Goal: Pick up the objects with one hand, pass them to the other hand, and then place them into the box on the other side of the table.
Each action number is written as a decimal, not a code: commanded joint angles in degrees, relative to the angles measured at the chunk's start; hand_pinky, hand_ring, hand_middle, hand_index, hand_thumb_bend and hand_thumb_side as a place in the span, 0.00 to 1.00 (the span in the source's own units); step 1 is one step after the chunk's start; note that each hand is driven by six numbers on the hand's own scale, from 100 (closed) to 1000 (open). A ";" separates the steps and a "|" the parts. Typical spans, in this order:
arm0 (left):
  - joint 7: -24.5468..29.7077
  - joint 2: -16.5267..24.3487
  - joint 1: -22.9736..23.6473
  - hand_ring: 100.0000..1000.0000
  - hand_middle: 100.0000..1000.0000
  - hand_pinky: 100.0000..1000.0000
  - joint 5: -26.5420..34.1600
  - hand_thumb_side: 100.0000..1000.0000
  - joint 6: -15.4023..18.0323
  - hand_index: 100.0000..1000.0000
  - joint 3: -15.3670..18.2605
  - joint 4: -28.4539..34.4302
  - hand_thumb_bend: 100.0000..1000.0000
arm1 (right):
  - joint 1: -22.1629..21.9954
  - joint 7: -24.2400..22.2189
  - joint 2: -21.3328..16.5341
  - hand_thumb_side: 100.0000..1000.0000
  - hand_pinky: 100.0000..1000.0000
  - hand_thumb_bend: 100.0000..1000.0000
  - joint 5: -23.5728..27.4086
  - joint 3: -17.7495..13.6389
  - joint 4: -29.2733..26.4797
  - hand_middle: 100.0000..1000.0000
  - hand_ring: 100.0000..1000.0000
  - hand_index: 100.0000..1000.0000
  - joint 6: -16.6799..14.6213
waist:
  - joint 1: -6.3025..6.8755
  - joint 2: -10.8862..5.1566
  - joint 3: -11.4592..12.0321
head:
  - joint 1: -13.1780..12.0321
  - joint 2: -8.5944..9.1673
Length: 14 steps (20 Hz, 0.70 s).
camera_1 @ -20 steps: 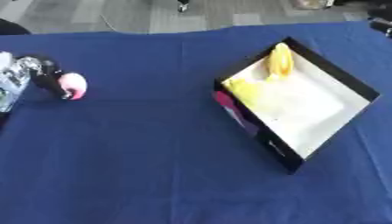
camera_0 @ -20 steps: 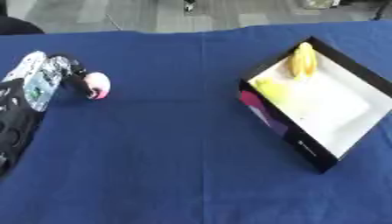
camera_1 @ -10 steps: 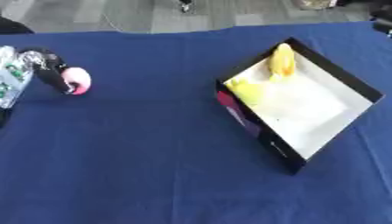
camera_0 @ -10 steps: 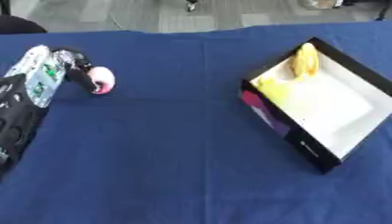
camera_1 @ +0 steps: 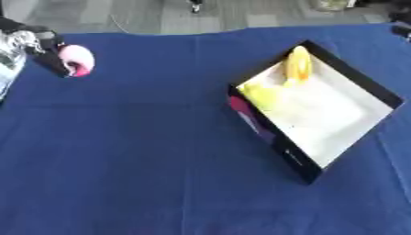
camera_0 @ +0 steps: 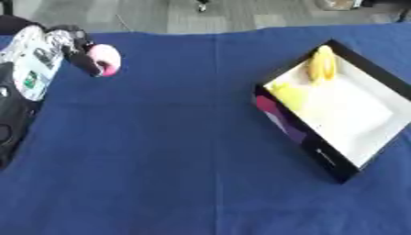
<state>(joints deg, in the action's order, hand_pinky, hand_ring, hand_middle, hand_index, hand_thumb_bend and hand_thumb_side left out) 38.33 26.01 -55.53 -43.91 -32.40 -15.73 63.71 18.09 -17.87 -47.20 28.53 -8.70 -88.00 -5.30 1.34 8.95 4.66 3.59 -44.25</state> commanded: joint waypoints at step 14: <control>-10.31 2.79 3.75 0.75 0.64 0.79 12.45 0.12 -4.79 0.57 -1.55 12.57 0.00 | 5.57 -0.08 -2.95 0.35 1.00 0.00 -1.30 2.84 -3.50 1.00 1.00 1.00 -2.58 | -1.78 -1.49 1.04 | 2.52 0.13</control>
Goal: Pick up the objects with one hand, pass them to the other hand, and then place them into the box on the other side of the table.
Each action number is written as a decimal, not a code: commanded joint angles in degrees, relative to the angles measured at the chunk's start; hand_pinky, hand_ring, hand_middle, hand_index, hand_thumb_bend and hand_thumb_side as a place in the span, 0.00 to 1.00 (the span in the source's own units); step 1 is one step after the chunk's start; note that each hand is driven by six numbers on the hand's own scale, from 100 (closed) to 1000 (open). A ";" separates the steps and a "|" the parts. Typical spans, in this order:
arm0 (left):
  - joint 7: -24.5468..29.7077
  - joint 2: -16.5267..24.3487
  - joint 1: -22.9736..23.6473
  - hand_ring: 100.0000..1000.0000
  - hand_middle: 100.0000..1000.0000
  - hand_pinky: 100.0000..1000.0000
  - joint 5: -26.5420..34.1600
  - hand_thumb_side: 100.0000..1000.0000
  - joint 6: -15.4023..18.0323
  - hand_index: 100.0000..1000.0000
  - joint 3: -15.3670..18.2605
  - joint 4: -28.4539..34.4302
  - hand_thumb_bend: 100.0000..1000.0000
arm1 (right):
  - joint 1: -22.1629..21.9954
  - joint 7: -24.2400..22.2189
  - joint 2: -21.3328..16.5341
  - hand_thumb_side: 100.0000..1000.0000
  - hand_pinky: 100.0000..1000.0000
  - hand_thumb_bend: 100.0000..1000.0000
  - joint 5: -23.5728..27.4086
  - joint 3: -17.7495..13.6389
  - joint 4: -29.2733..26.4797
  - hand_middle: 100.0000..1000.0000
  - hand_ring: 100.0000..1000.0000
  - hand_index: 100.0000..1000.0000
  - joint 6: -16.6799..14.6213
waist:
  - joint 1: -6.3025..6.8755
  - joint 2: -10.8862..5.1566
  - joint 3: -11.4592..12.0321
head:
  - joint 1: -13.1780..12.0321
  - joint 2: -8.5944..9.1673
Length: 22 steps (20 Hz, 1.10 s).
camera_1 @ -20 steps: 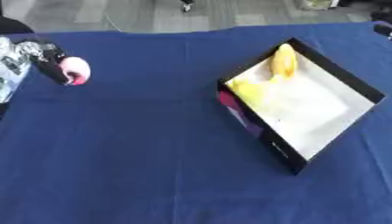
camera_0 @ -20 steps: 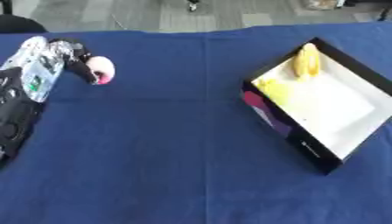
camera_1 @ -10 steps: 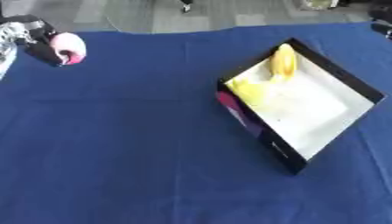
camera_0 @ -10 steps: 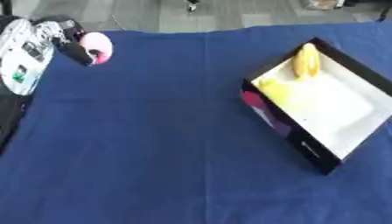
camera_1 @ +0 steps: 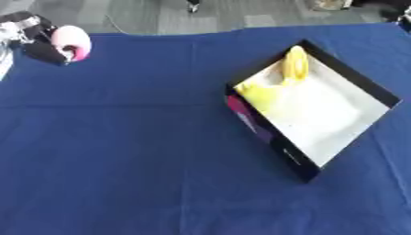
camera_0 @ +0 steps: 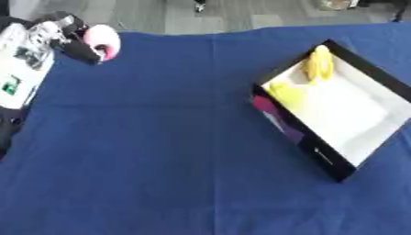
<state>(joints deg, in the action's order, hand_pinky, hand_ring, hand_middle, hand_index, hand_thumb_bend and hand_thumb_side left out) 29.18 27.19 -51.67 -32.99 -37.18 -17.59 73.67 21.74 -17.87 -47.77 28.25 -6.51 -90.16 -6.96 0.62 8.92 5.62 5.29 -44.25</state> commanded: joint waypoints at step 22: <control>-17.29 -2.93 6.17 0.74 0.63 0.78 8.63 0.19 6.19 0.57 -4.06 9.49 0.00 | 10.28 -5.09 2.31 0.13 1.00 0.00 -12.31 9.57 2.75 1.00 1.00 1.00 -5.23 | -2.11 -1.44 1.01 | 5.00 0.13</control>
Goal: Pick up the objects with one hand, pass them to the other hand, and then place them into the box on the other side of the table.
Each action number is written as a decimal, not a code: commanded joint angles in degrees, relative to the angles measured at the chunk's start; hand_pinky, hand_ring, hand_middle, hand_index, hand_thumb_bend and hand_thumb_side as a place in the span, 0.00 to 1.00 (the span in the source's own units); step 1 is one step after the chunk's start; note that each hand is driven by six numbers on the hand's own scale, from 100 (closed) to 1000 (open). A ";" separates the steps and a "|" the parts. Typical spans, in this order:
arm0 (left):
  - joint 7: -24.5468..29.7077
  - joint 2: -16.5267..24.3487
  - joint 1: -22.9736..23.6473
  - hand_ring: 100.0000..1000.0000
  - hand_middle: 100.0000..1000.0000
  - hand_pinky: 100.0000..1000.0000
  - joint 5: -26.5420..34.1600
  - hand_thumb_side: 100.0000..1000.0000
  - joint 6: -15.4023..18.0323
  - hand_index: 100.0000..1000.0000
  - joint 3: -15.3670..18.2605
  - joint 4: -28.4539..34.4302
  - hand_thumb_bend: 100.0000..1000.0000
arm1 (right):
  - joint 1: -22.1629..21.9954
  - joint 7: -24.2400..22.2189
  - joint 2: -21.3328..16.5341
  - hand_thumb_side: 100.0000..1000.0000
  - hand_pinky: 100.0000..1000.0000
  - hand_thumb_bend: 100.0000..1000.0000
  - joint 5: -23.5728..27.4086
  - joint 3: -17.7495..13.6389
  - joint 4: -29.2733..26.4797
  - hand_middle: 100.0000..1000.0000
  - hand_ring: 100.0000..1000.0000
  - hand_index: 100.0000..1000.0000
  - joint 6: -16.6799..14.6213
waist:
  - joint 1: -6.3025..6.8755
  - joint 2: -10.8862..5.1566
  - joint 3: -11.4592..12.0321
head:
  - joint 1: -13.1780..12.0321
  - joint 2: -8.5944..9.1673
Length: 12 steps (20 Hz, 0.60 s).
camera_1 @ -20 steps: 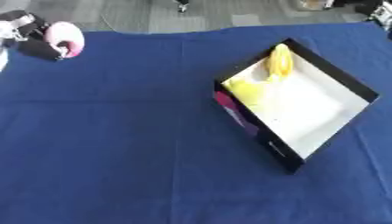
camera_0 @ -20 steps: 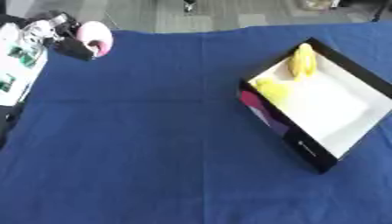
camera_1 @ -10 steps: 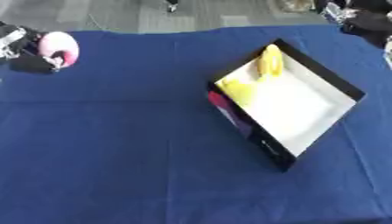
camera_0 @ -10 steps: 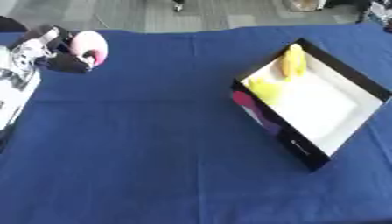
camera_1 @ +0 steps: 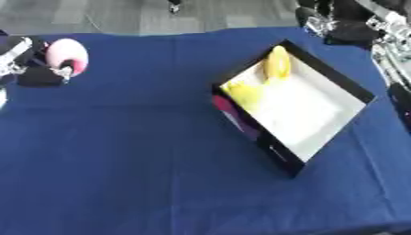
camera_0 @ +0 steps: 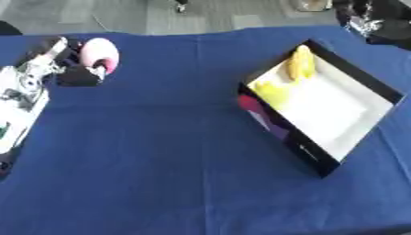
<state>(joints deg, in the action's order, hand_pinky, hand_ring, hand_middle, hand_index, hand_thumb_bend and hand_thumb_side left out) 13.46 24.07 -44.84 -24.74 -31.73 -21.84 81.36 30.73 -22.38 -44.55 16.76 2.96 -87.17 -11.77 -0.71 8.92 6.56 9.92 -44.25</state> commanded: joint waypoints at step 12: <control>-8.55 -3.53 1.02 0.74 0.62 0.79 3.58 0.28 5.84 0.57 -1.24 2.95 0.00 | 4.15 -4.45 0.24 0.10 1.00 0.00 -3.85 3.51 -0.70 1.00 1.00 1.00 -1.42 | -1.02 -1.26 0.49 | 1.98 0.13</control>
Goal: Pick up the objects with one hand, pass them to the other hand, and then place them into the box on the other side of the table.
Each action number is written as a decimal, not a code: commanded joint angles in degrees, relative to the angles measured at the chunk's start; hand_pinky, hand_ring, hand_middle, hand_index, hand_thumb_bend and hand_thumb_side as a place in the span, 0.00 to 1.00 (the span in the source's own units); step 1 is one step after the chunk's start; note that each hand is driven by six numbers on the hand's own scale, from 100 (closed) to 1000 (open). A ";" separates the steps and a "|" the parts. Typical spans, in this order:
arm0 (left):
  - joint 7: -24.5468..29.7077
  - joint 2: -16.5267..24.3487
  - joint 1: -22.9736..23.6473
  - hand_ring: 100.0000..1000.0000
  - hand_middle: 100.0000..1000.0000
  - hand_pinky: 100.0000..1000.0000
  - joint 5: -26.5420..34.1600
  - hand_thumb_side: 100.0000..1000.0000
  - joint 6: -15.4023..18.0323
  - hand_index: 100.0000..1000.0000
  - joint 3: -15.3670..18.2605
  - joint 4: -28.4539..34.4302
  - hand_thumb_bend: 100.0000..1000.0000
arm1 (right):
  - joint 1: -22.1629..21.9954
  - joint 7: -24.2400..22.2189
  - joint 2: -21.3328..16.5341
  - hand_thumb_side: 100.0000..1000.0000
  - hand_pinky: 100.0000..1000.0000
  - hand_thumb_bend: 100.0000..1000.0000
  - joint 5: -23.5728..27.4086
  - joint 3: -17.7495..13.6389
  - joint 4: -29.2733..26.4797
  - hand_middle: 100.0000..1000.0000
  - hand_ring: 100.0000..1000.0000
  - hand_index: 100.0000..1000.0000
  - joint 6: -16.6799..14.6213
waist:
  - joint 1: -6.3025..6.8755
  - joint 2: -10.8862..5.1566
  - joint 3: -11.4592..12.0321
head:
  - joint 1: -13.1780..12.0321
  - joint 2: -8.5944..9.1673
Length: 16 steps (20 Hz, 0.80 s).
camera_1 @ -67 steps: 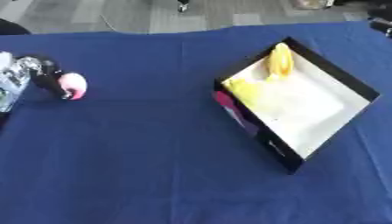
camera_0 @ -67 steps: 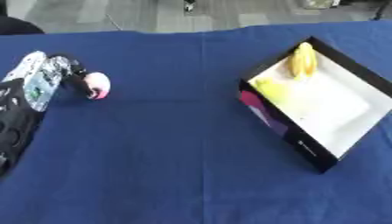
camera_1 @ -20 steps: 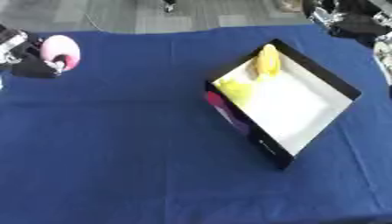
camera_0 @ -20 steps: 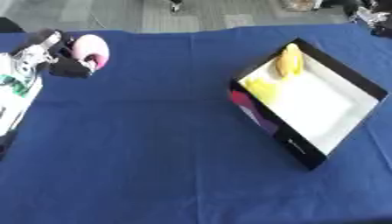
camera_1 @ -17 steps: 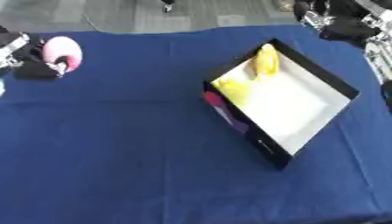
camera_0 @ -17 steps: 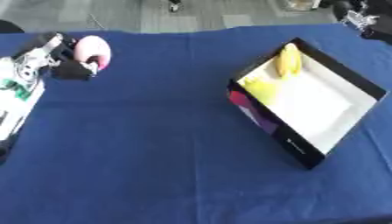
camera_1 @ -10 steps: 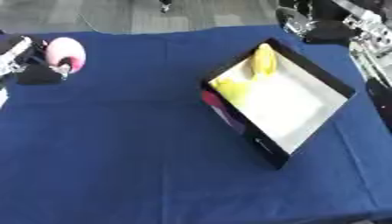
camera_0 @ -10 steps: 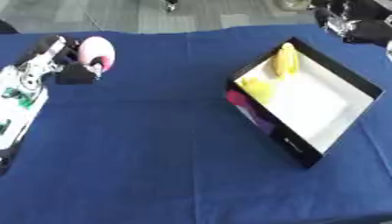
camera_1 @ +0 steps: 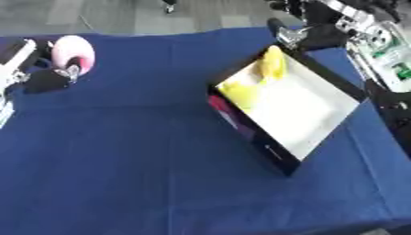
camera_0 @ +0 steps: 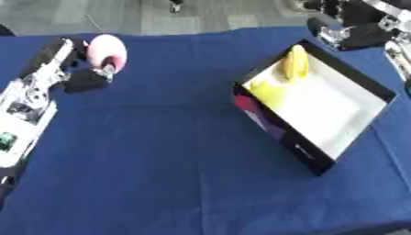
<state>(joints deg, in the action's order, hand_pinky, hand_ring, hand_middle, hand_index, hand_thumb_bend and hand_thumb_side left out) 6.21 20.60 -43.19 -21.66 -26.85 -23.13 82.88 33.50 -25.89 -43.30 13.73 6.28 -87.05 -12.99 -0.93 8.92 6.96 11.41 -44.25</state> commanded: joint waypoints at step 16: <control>-3.08 -4.09 -0.15 0.74 0.61 0.79 -0.52 0.32 6.67 0.57 -1.93 2.20 0.00 | 4.17 -5.41 0.59 0.03 1.00 0.00 -5.39 3.03 0.12 1.00 1.00 1.00 -2.70 | -1.25 -0.34 2.76 | 3.87 0.13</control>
<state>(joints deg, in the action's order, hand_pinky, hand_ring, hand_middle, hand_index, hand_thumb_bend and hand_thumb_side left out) 3.31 16.51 -42.40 -21.79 -20.86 -25.18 83.85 36.43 -30.91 -41.71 8.78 9.67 -86.73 -15.42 -1.50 8.99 9.73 14.85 -44.25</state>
